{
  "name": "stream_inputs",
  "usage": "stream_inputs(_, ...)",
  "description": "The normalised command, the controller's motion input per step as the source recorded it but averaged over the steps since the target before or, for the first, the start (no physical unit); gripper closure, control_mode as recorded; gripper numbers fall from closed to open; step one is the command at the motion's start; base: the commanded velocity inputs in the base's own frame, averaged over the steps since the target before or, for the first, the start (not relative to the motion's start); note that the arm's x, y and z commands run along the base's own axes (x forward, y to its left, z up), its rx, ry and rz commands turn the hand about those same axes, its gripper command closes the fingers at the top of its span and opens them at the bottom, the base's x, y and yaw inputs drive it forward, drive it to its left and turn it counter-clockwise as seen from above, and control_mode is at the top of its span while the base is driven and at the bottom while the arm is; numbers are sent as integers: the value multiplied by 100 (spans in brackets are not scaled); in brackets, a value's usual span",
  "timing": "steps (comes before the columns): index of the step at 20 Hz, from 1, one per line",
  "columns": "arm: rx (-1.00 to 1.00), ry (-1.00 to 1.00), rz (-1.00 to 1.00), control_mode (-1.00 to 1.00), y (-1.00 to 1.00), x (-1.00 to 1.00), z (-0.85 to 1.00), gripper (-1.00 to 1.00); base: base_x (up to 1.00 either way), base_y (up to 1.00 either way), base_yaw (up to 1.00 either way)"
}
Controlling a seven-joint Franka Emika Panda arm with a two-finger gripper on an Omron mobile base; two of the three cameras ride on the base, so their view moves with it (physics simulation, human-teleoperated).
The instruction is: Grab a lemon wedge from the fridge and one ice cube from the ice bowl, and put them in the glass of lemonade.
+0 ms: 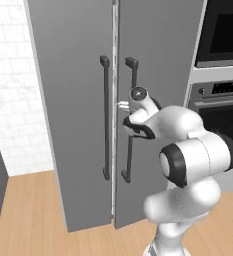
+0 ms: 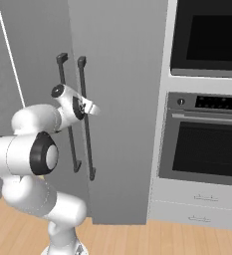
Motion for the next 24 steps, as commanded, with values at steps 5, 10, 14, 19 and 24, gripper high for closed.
stream_inputs(5, 0, 18, -16, -100, -100, -52, 30, 100, 0, 0, 0)
stream_inputs(10, 1, 9, -16, -100, -100, -75, 4, 100, 0, 0, 0)
stream_inputs(14, 5, -5, -12, -100, -100, -100, -25, 100, 0, 0, 0)
stream_inputs(19, 11, -12, -9, -100, -100, -89, -3, -100, 0, 0, 0)
stream_inputs(24, 4, 0, -4, -100, -43, -59, 52, -100, 0, 0, 0)
